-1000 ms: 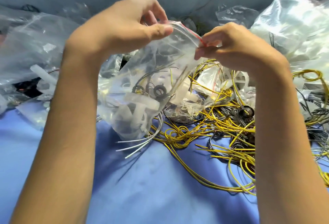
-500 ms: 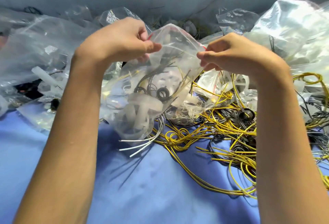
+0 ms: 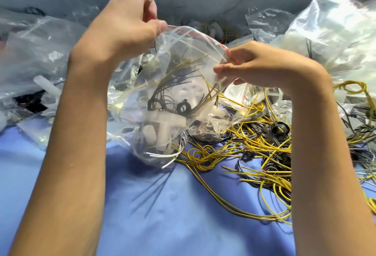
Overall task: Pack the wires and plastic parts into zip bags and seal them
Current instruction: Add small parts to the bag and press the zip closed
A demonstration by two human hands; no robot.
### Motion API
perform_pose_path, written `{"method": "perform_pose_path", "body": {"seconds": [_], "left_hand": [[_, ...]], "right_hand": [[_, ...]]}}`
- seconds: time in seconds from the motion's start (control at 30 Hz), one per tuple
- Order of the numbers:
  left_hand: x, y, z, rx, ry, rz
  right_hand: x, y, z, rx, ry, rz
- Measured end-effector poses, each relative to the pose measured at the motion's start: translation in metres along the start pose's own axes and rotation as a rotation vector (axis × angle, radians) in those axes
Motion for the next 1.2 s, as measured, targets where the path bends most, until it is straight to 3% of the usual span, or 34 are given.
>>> {"method": "perform_pose_path", "body": {"seconds": [0.2,0.3,0.43,0.6,0.7,0.77,0.8,0.87,1.07,1.2], "left_hand": [[0.007,0.004,0.047,-0.096,0.359,-0.008],[0.012,0.006,0.044,-0.125,0.380,0.003],[0.011,0.017,0.040,-0.065,0.368,-0.013],[0.006,0.041,-0.007,-0.019,0.003,-0.135],[0.025,0.053,-0.065,-0.152,-0.488,-0.188],[0.052,0.041,-0.109,-0.293,-0.847,-0.127],[0.061,0.031,-0.127,-0.368,-0.949,-0.092],[0.063,0.014,-0.151,-0.486,-0.977,-0.042],[0.058,0.000,-0.184,-0.580,-0.856,0.077],[0.068,0.013,-0.202,-0.736,-0.887,-0.046]], "right_hand": [[-0.002,-0.038,-0.020,-0.072,-0.076,0.097],[-0.001,-0.059,-0.038,-0.203,-0.167,0.127],[0.003,-0.069,-0.050,-0.101,-0.245,0.162],[0.001,-0.047,-0.030,-0.045,-0.159,0.090],[0.003,-0.027,-0.016,-0.058,-0.117,0.029],[0.005,-0.014,-0.010,-0.048,-0.099,-0.019],[0.007,-0.007,-0.008,-0.036,-0.100,-0.038],[0.009,0.001,-0.005,-0.028,-0.107,-0.070],[0.012,-0.009,0.010,0.046,-0.005,-0.035],[0.011,-0.036,0.010,0.082,-0.001,0.064]]}}
Point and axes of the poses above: each hand's wrist, its own x-axis away from the middle knuckle, its own z-axis out of the back of the hand, y = z × x, the point moved 10 cm from there along -x, towards the middle knuckle, and after that the axes turned 9 degrees about x, right-handed, at the moved point
